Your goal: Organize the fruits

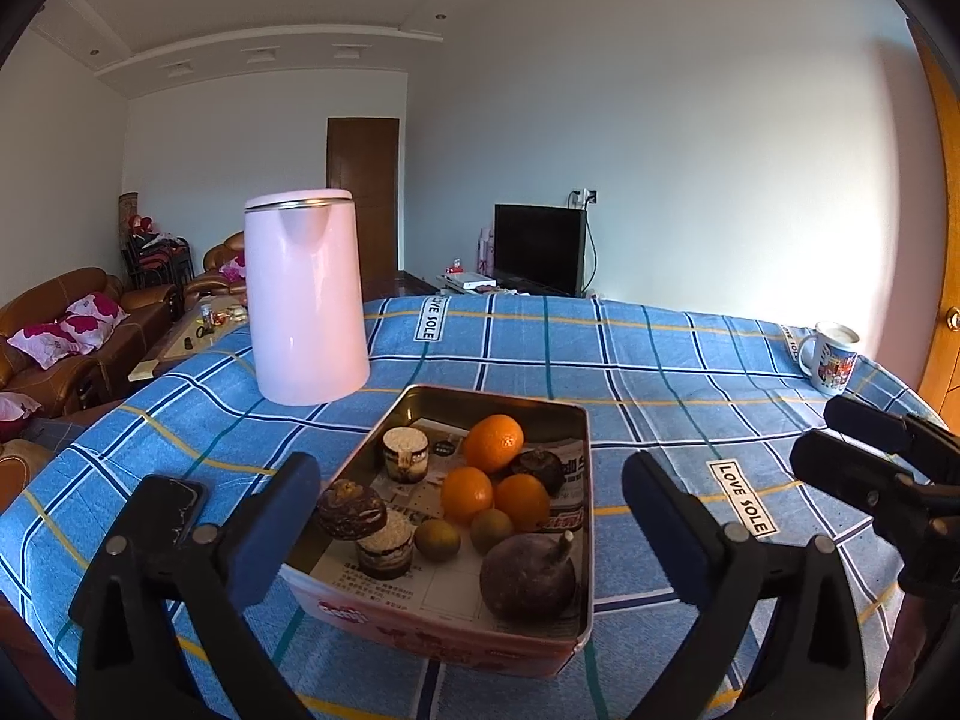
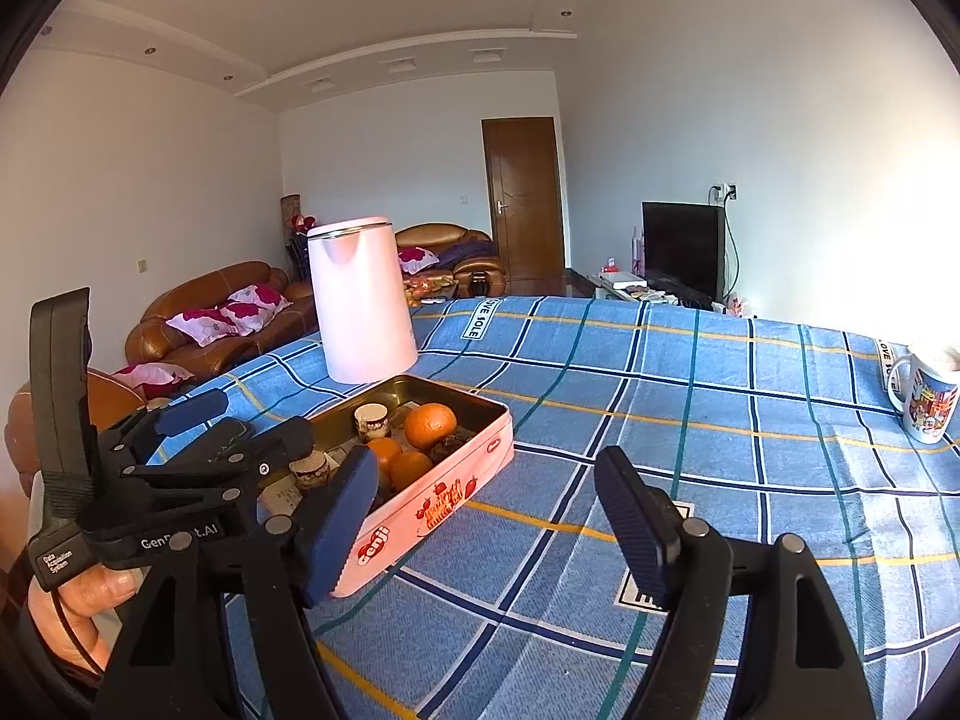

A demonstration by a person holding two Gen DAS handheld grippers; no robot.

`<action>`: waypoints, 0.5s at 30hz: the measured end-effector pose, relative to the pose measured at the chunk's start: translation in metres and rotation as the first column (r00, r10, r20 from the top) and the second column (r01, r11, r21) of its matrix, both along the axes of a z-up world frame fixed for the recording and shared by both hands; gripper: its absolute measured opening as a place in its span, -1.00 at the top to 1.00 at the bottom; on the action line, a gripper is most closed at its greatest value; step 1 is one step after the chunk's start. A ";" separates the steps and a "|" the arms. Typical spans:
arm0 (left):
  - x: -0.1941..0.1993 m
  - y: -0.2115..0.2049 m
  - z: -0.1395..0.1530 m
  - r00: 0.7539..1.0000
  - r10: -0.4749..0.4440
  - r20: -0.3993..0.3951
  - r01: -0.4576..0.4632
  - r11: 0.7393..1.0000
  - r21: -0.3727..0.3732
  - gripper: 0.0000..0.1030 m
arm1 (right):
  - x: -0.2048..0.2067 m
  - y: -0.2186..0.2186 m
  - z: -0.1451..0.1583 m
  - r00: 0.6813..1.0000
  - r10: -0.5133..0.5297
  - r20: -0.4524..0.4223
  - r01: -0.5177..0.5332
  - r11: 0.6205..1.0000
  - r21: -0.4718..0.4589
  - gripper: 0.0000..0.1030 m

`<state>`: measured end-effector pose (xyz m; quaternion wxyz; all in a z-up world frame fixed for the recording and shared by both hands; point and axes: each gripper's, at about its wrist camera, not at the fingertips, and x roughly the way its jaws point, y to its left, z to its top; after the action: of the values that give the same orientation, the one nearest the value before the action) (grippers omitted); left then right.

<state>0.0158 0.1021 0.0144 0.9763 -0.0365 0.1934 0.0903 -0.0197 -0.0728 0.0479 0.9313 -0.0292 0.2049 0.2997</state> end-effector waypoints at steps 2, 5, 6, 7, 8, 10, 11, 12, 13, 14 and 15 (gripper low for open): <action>0.000 -0.001 0.000 1.000 0.001 -0.004 -0.001 1.000 0.004 -0.99 | -0.001 -0.001 0.000 1.000 -0.002 0.002 0.002 1.000 0.002 -0.48; 0.001 -0.003 -0.001 1.000 -0.011 -0.014 0.011 1.000 -0.002 -0.99 | -0.001 -0.004 -0.001 1.000 -0.007 0.002 0.007 1.000 0.007 -0.48; 0.000 -0.004 -0.001 1.000 -0.009 -0.012 0.009 1.000 0.000 -0.99 | -0.002 -0.005 -0.001 1.000 -0.011 0.004 0.011 1.000 0.008 -0.48; 0.000 -0.004 0.000 1.000 -0.007 -0.009 0.007 1.000 0.002 -0.99 | -0.002 -0.006 -0.001 1.000 -0.015 0.007 0.015 1.000 0.008 -0.48; -0.001 -0.005 0.000 1.000 -0.007 -0.009 0.007 1.000 0.003 -0.99 | -0.003 -0.007 0.000 1.000 -0.019 0.011 0.019 1.000 0.008 -0.48; 0.000 -0.007 0.001 1.000 -0.009 -0.010 0.009 1.000 0.003 -0.99 | -0.004 -0.010 0.001 1.000 -0.024 0.019 0.024 1.000 0.013 -0.48; -0.001 -0.008 0.001 1.000 -0.009 -0.011 0.009 1.000 0.004 -0.99 | -0.004 -0.011 0.002 0.999 -0.026 0.021 0.026 1.000 0.016 -0.48; -0.001 -0.009 0.002 1.000 -0.013 -0.012 0.013 1.000 0.006 -0.99 | -0.005 -0.013 0.002 0.999 -0.028 0.022 0.027 0.999 0.020 -0.48; -0.001 -0.010 0.002 1.000 -0.018 -0.012 0.018 1.000 0.007 -0.99 | -0.005 -0.014 0.003 0.999 -0.030 0.022 0.029 0.999 0.023 -0.48; -0.001 -0.012 0.003 1.000 -0.022 -0.011 0.022 1.000 0.010 -0.99 | -0.005 -0.016 0.003 0.999 -0.033 0.023 0.033 0.999 0.026 -0.48; -0.002 -0.014 0.004 1.000 -0.028 -0.011 0.028 1.000 0.013 -0.99 | -0.005 -0.017 0.003 0.999 -0.036 0.024 0.035 0.999 0.029 -0.48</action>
<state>0.0140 0.0884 0.0182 0.9766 -0.0268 0.1988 0.0782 -0.0243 -0.0901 0.0514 0.9393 -0.0158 0.1896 0.2856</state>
